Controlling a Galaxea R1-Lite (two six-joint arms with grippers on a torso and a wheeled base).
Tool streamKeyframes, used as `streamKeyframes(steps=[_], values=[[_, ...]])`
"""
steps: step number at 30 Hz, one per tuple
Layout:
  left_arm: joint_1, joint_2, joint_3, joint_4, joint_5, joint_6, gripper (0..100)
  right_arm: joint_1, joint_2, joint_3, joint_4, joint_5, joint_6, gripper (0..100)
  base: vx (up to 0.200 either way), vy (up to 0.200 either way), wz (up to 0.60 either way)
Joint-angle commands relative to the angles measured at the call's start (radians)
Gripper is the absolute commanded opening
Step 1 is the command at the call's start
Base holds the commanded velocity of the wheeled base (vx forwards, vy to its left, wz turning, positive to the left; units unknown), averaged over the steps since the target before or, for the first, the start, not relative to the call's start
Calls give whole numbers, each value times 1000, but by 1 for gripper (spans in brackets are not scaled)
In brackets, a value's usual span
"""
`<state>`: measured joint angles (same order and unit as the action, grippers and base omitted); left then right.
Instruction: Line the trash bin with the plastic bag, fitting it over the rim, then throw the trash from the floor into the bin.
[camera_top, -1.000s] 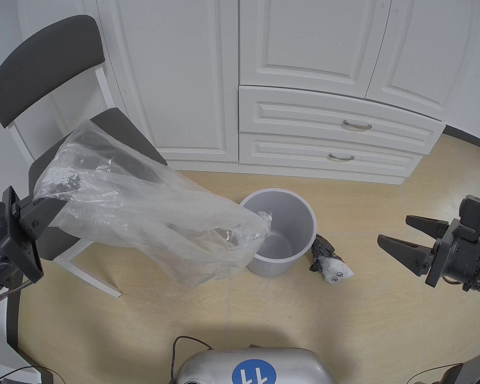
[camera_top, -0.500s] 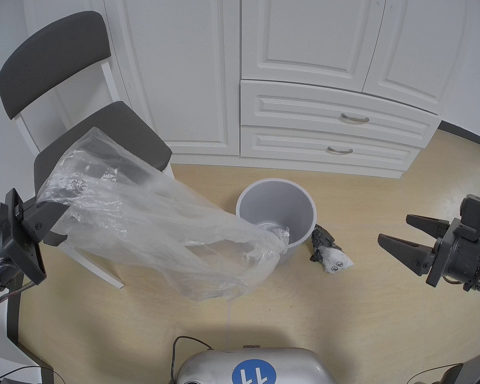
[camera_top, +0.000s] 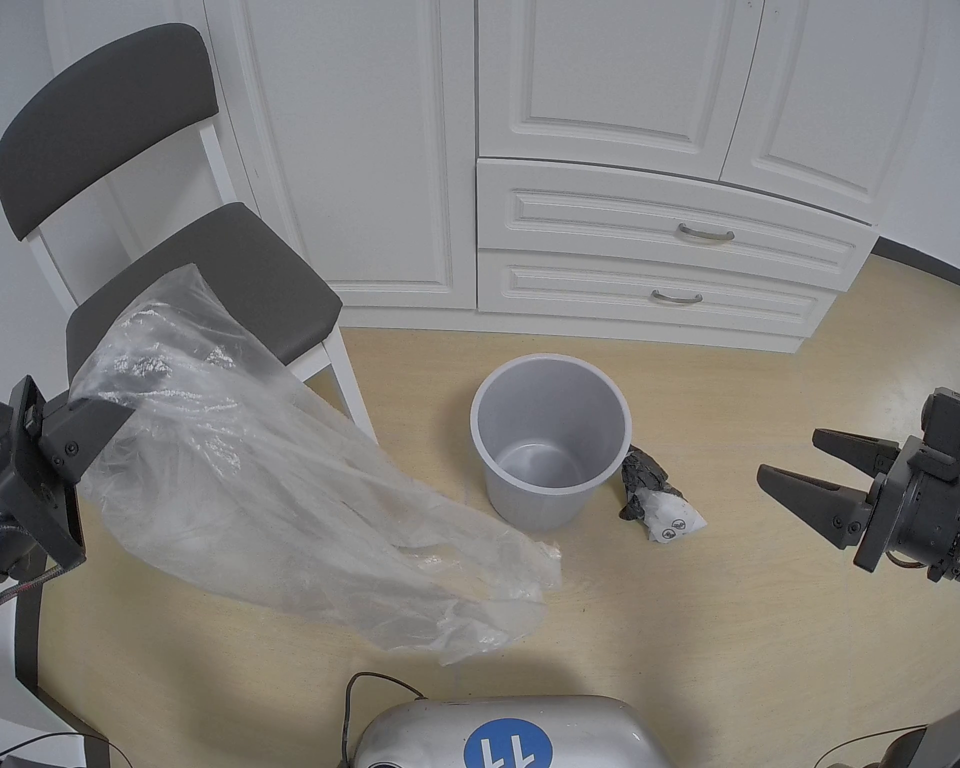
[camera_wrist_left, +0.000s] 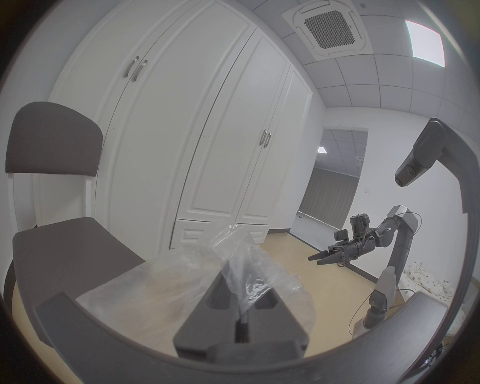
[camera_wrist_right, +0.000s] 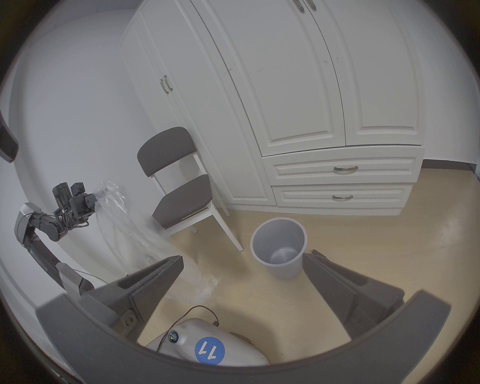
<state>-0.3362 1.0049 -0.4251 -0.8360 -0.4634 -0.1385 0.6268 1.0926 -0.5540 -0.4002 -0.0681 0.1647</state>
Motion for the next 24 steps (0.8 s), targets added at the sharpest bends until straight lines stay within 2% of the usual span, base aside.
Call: streamKeyframes(steps=[1, 11, 15, 17, 19, 24], values=[[-1, 8, 8, -22, 0, 0, 0, 2, 1, 3, 0, 2, 1, 100, 0, 0, 0], [-63, 26, -14, -41, -3, 2, 0, 22, 21, 14, 11, 7, 3, 100, 0, 0, 0], [-144, 126, -130, -49, -6, 4, 0, 34, 56, 37, 0, 7, 3, 100, 0, 0, 0], [-222, 175, -155, -78, -3, -6, 0, 33, 78, 36, 0, 4, 10, 100, 0, 0, 0], [-257, 198, -153, -101, -1, -7, 0, 33, 90, 32, 0, 2, 32, 100, 0, 0, 0], [-277, 293, -158, -212, -1, -35, 0, 33, 161, -29, -2, 1, 190, 100, 0, 0, 0]])
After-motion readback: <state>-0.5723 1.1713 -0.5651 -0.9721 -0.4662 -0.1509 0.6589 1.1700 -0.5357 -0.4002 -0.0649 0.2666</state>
